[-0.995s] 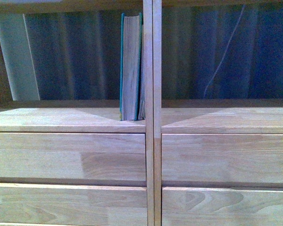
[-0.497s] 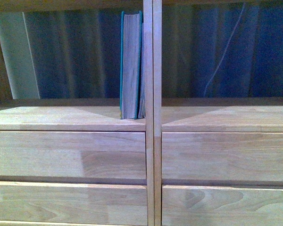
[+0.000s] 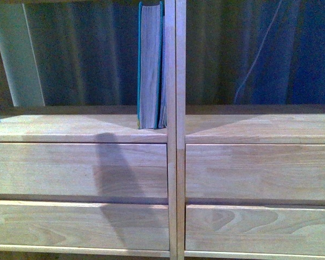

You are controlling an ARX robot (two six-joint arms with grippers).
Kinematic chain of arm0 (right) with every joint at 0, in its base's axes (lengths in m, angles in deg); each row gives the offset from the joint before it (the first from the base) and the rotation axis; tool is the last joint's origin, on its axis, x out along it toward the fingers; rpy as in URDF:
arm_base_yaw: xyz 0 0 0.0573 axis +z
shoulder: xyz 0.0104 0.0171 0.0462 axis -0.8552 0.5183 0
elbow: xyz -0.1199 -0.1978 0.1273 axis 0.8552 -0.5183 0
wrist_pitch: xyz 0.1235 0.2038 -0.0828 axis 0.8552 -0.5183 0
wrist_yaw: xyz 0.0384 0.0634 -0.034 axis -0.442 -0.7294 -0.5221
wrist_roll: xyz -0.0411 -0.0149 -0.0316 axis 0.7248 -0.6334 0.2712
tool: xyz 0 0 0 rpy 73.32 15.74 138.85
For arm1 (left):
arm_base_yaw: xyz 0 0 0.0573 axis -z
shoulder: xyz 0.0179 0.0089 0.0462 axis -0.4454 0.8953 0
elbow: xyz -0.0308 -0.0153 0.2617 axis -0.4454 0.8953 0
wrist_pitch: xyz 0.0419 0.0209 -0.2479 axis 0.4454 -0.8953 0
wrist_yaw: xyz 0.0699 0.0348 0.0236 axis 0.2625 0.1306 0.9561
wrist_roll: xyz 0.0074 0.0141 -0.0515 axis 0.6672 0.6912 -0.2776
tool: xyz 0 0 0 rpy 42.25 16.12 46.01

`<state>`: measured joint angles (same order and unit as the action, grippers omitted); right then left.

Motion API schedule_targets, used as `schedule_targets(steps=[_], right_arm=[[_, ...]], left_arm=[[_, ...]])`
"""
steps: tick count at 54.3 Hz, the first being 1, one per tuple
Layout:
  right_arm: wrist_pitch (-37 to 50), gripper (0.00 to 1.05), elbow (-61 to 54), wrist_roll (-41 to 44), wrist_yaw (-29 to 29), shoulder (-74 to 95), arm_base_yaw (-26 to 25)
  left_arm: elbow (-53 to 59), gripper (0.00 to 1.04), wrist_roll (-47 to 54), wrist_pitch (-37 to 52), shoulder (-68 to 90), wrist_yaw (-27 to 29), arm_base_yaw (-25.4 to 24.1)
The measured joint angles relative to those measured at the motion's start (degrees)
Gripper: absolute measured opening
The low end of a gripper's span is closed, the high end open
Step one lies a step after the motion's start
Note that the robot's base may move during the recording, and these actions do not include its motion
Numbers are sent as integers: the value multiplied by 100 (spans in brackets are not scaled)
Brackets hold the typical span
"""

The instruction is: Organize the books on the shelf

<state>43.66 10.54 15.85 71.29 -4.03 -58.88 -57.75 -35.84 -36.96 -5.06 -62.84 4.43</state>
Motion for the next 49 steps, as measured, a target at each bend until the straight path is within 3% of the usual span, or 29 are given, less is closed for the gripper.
schedule_targets(steps=[22,49], right_arm=[[-361,3,-332,0,0,-713,0],[-767,3,-568,4,11,-1443,0]], left_arm=[[-1325,7,994,-280,1414,949,1185],[-2647,7,1296,-170,2872,1714,1873]])
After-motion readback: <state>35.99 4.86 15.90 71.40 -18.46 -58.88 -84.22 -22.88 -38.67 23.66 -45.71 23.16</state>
